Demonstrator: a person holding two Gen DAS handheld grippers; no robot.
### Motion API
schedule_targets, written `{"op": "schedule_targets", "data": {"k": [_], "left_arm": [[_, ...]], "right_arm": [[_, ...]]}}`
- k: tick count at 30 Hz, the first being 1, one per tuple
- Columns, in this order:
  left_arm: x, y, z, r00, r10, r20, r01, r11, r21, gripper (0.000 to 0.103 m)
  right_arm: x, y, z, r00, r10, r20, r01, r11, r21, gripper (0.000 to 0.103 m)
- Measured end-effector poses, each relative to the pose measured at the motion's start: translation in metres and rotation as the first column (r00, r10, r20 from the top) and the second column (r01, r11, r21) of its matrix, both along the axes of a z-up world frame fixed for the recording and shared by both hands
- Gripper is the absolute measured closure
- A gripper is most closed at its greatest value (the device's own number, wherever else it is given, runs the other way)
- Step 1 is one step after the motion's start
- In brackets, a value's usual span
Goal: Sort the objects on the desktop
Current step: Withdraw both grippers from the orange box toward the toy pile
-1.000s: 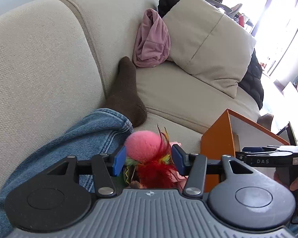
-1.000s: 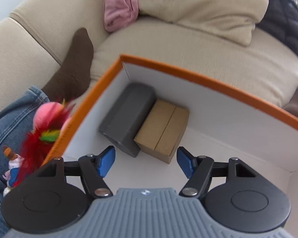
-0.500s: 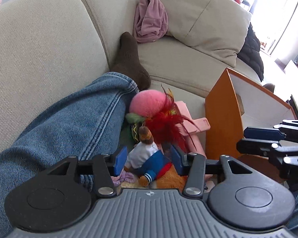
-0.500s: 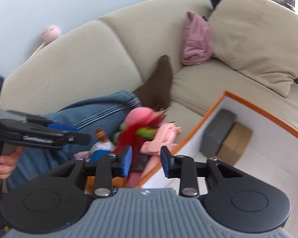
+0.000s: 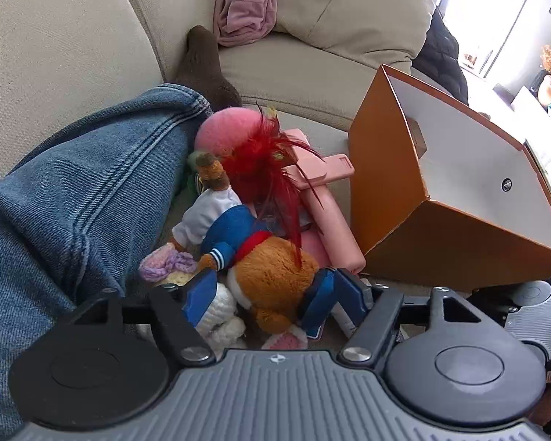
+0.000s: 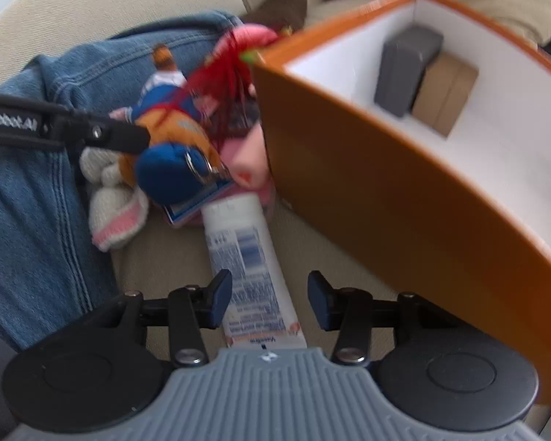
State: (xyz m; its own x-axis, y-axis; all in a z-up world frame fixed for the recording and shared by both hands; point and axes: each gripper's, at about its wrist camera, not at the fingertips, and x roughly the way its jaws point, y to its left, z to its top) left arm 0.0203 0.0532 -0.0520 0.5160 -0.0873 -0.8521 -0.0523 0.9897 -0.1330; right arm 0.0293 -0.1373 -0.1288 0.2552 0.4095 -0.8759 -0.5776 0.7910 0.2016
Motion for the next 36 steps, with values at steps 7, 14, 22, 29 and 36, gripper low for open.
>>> {"op": "schedule_targets", "data": {"k": [7, 14, 22, 29, 36], "left_arm": [[0.020, -0.006, -0.016, 0.997, 0.057, -0.057, -0.057, 0.998, 0.008, 0.016], [0.012, 0.003, -0.022, 0.995, 0.055, -0.087, -0.061, 0.997, -0.057, 0.043], [-0.015, -0.024, -0.012, 0.984, -0.146, -0.105, 0.132, 0.983, -0.131, 0.047], [-0.028, -0.044, -0.024, 0.960, -0.241, -0.143, 0.224, 0.967, -0.124, 0.043], [-0.037, -0.036, -0.009, 0.958, -0.268, -0.101, 0.262, 0.963, -0.065, 0.036]], "right_arm": [[0.006, 0.011, 0.006, 0.998, 0.004, 0.055, -0.006, 0.999, 0.049, 0.042], [0.005, 0.016, 0.000, 0.999, 0.029, 0.042, -0.031, 0.998, 0.059, 0.059], [0.003, -0.014, 0.010, 0.999, 0.008, 0.032, -0.006, 0.998, -0.055, 0.074], [-0.003, -0.041, 0.040, 0.996, -0.050, 0.075, 0.052, 0.998, -0.035, 0.072], [-0.005, -0.027, 0.066, 0.997, -0.030, 0.068, 0.022, 0.993, 0.115, 0.068]]}}
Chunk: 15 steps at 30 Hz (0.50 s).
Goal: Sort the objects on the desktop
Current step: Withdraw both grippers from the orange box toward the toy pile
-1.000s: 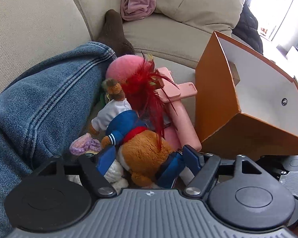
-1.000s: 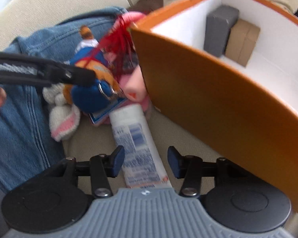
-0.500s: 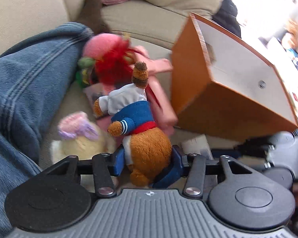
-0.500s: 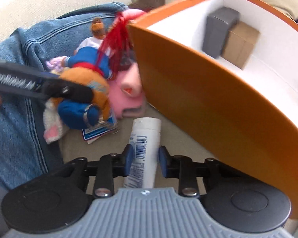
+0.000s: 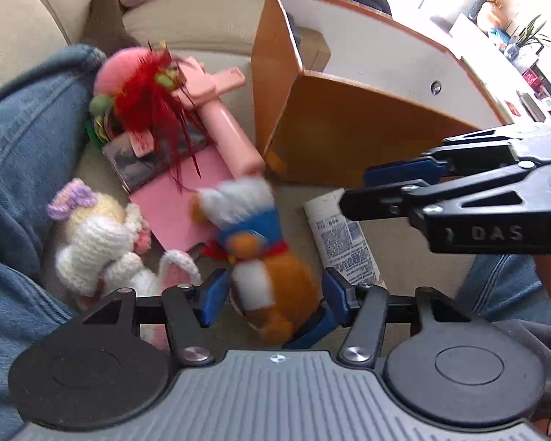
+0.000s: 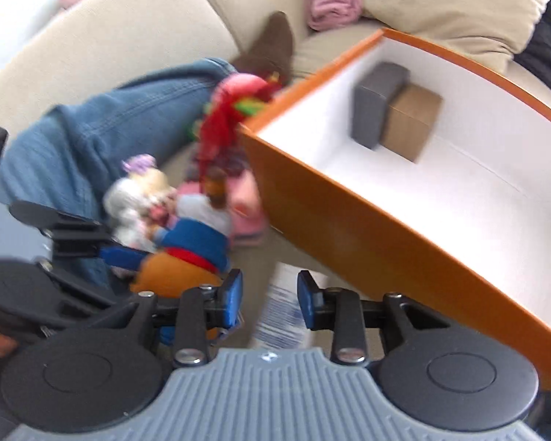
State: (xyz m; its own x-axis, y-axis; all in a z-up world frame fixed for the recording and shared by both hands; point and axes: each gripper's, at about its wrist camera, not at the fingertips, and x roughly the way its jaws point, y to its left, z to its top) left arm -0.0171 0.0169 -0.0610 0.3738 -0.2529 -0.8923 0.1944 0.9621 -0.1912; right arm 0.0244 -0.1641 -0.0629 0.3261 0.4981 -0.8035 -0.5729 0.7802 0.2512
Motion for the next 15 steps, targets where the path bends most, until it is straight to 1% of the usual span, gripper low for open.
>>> {"op": "schedule_targets", "data": {"k": [3, 4, 7, 8, 9, 10, 12, 15], "left_arm": [[-0.001, 0.018, 0.016, 1.000, 0.025, 0.013, -0.025, 0.999, -0.041, 0.035], [0.001, 0.025, 0.021, 0.999, 0.039, 0.022, -0.038, 0.999, -0.039, 0.035], [0.013, 0.043, 0.030, 0.993, 0.109, 0.040, -0.110, 0.994, 0.011, 0.036], [0.015, 0.049, 0.035, 0.990, 0.135, 0.045, -0.136, 0.990, 0.028, 0.037], [0.018, 0.054, 0.036, 0.987, 0.156, 0.045, -0.158, 0.987, 0.042, 0.037], [0.022, 0.058, 0.038, 0.985, 0.166, 0.042, -0.168, 0.984, 0.053, 0.037], [0.024, 0.063, 0.042, 0.987, 0.150, 0.049, -0.153, 0.986, 0.059, 0.037], [0.026, 0.068, 0.041, 0.990, 0.130, 0.051, -0.133, 0.989, 0.071, 0.037]], "right_arm": [[0.003, 0.015, 0.007, 0.999, 0.019, 0.028, -0.020, 0.999, 0.042, 0.068], [0.003, 0.020, 0.009, 0.999, 0.034, 0.037, -0.036, 0.998, 0.050, 0.068], [0.003, 0.041, 0.010, 0.994, 0.100, 0.049, -0.102, 0.994, 0.048, 0.068], [0.004, 0.051, 0.011, 0.989, 0.131, 0.061, -0.134, 0.990, 0.043, 0.070], [0.004, 0.060, 0.010, 0.984, 0.164, 0.077, -0.166, 0.986, 0.030, 0.069], [0.005, 0.071, 0.008, 0.974, 0.206, 0.092, -0.207, 0.978, 0.007, 0.068], [0.004, 0.086, 0.001, 0.950, 0.288, 0.120, -0.284, 0.957, -0.056, 0.068], [0.000, 0.109, -0.016, 0.896, 0.419, 0.147, -0.395, 0.903, -0.166, 0.067]]}}
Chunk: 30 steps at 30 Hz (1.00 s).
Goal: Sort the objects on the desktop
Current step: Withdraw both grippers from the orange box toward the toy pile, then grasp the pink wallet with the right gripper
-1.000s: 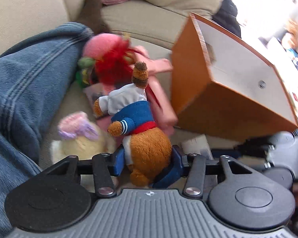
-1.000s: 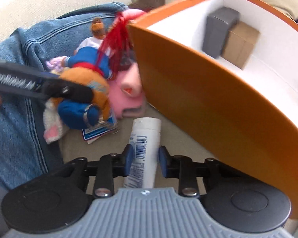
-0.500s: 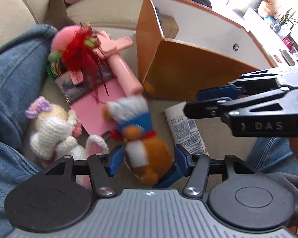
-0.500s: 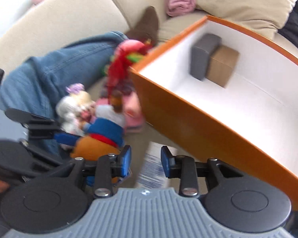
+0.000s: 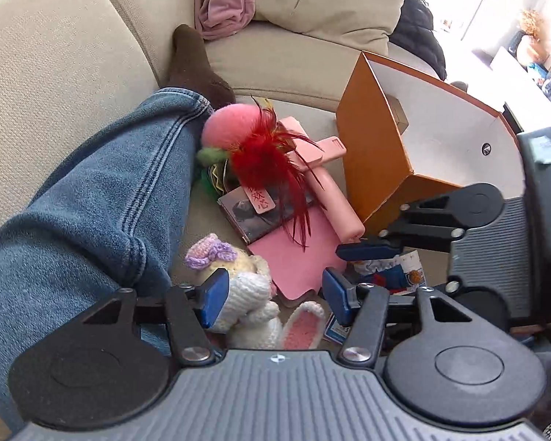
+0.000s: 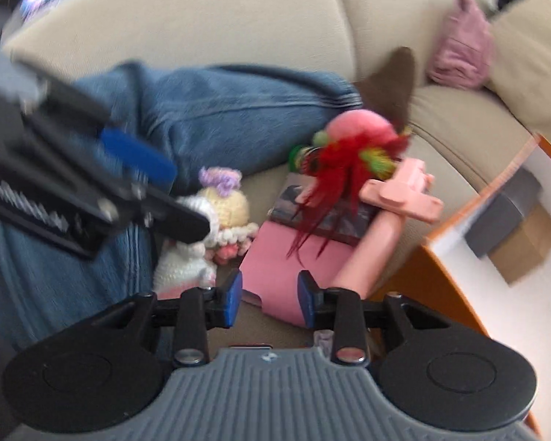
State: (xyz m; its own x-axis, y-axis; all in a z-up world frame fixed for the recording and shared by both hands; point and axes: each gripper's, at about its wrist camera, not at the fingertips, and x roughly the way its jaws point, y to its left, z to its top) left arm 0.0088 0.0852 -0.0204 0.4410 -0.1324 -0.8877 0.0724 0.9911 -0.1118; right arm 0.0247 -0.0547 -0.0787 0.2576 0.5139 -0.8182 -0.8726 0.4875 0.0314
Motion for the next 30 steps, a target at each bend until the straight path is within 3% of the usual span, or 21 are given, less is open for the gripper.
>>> {"op": "schedule_targets", "data": {"k": [3, 6, 7, 8, 12, 15, 19, 20, 27, 30], "left_arm": [[0.001, 0.007, -0.003, 1.000, 0.014, -0.005, -0.014, 1.000, 0.001, 0.037], [0.001, 0.012, -0.008, 1.000, 0.012, -0.012, -0.012, 1.000, -0.008, 0.037], [0.000, 0.015, -0.008, 1.000, 0.013, -0.014, -0.014, 1.000, -0.013, 0.037], [-0.001, 0.016, -0.009, 1.000, 0.014, -0.015, -0.014, 1.000, -0.016, 0.037], [-0.001, 0.024, -0.012, 1.000, 0.030, -0.007, -0.030, 0.999, -0.034, 0.037], [-0.002, 0.028, -0.012, 0.999, 0.035, 0.006, -0.034, 0.998, -0.049, 0.039], [-0.003, 0.031, -0.012, 0.999, 0.042, 0.014, -0.042, 0.998, -0.051, 0.043], [-0.004, 0.031, -0.012, 0.999, 0.042, 0.017, -0.041, 0.998, -0.056, 0.043], [-0.009, 0.030, -0.005, 0.998, 0.052, 0.035, -0.050, 0.997, -0.053, 0.043], [-0.010, 0.032, 0.000, 0.997, 0.069, 0.046, -0.067, 0.996, -0.055, 0.043]], "right_arm": [[-0.007, 0.015, -0.012, 0.990, 0.119, 0.073, -0.112, 0.989, -0.097, 0.059], [-0.013, 0.028, -0.027, 0.970, 0.219, 0.109, -0.195, 0.961, -0.195, 0.058], [-0.015, 0.031, -0.031, 0.962, 0.246, 0.121, -0.216, 0.952, -0.218, 0.053], [-0.018, 0.033, -0.034, 0.948, 0.279, 0.151, -0.239, 0.941, -0.241, 0.043], [-0.031, 0.044, -0.052, 0.884, 0.390, 0.258, -0.282, 0.885, -0.370, 0.030], [-0.038, 0.050, -0.061, 0.844, 0.442, 0.306, -0.300, 0.859, -0.415, 0.027], [-0.036, 0.055, -0.063, 0.829, 0.455, 0.324, -0.308, 0.856, -0.416, 0.027], [-0.035, 0.055, -0.061, 0.833, 0.449, 0.323, -0.304, 0.860, -0.410, 0.029], [-0.049, 0.036, -0.035, 0.828, 0.423, 0.368, -0.297, 0.888, -0.352, 0.069], [-0.049, 0.027, -0.015, 0.839, 0.367, 0.401, -0.259, 0.919, -0.297, 0.079]]}}
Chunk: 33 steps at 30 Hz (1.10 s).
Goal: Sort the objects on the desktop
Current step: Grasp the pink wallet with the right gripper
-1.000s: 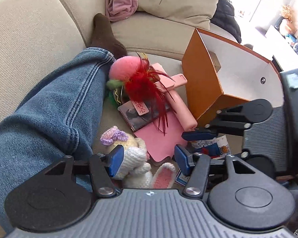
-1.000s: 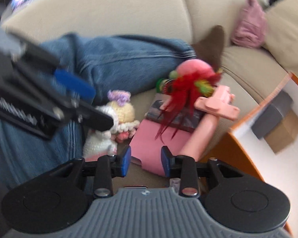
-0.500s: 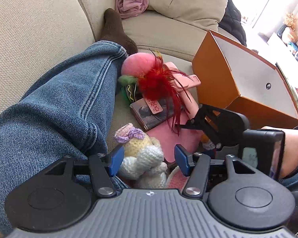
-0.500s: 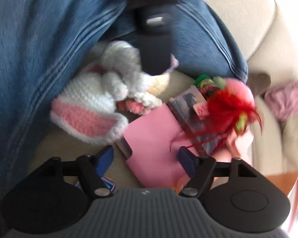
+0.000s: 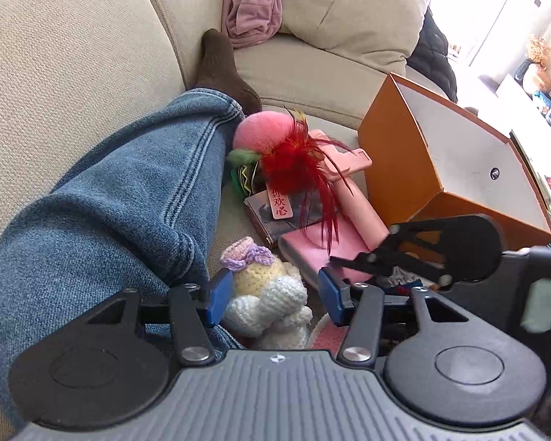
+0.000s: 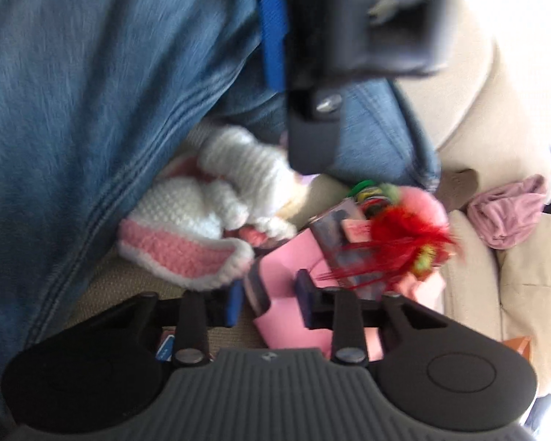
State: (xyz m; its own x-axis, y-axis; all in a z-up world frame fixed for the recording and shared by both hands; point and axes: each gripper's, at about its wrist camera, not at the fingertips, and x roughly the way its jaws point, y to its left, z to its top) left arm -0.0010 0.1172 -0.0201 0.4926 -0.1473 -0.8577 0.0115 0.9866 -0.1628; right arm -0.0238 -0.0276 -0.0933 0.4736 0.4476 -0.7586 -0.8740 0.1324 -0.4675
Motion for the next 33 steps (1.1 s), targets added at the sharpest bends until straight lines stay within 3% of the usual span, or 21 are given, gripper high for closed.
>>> {"op": "schedule_targets", "data": {"k": [3, 5, 8, 10, 13, 18, 24, 27, 28, 30, 33], "left_arm": [[0.002, 0.002, 0.003, 1.000, 0.010, 0.006, -0.010, 1.000, -0.015, 0.043], [0.004, 0.001, 0.002, 1.000, 0.014, 0.003, -0.014, 0.999, -0.048, 0.043], [0.013, -0.001, -0.002, 1.000, 0.013, -0.001, -0.013, 0.993, -0.121, 0.052], [0.020, -0.006, -0.007, 1.000, 0.014, -0.011, -0.016, 0.990, -0.142, 0.060], [0.034, -0.018, -0.015, 1.000, 0.001, -0.006, -0.001, 0.988, -0.157, 0.066], [0.055, -0.034, -0.022, 1.000, -0.029, -0.007, 0.028, 0.989, -0.147, 0.070], [0.069, -0.029, -0.028, 0.998, 0.035, -0.054, -0.037, 0.998, -0.049, 0.070], [0.080, -0.020, -0.041, 0.991, 0.081, -0.109, -0.084, 0.996, -0.025, 0.068], [0.083, -0.018, -0.045, 0.989, 0.087, -0.118, -0.091, 0.996, -0.023, 0.065], [0.087, -0.018, -0.054, 0.988, 0.091, -0.128, -0.096, 0.995, -0.035, 0.048], [0.095, -0.018, -0.065, 0.980, 0.120, -0.157, -0.128, 0.991, -0.044, 0.043]], "right_arm": [[0.008, -0.014, 0.026, 0.996, -0.084, -0.014, 0.085, 0.992, 0.088, 0.084], [0.022, -0.020, 0.044, 0.983, -0.158, -0.093, 0.172, 0.973, 0.156, 0.085], [0.045, -0.033, 0.060, 0.930, -0.264, -0.257, 0.323, 0.919, 0.227, 0.086], [0.056, -0.046, 0.066, 0.885, -0.319, -0.339, 0.406, 0.885, 0.228, 0.085], [0.060, -0.055, 0.070, 0.840, -0.386, -0.381, 0.484, 0.851, 0.203, 0.084], [0.073, -0.048, 0.067, 0.826, -0.431, -0.364, 0.512, 0.843, 0.163, 0.077], [0.084, -0.038, 0.058, 0.811, -0.456, -0.368, 0.525, 0.843, 0.113, 0.074], [0.086, -0.037, 0.055, 0.809, -0.453, -0.374, 0.527, 0.842, 0.118, 0.079], [0.086, -0.038, 0.056, 0.806, -0.450, -0.384, 0.529, 0.839, 0.127, 0.081], [0.088, -0.043, 0.061, 0.797, -0.437, -0.416, 0.534, 0.832, 0.151, 0.085], [0.095, -0.050, 0.071, 0.787, -0.444, -0.428, 0.561, 0.804, 0.199, 0.085]]}}
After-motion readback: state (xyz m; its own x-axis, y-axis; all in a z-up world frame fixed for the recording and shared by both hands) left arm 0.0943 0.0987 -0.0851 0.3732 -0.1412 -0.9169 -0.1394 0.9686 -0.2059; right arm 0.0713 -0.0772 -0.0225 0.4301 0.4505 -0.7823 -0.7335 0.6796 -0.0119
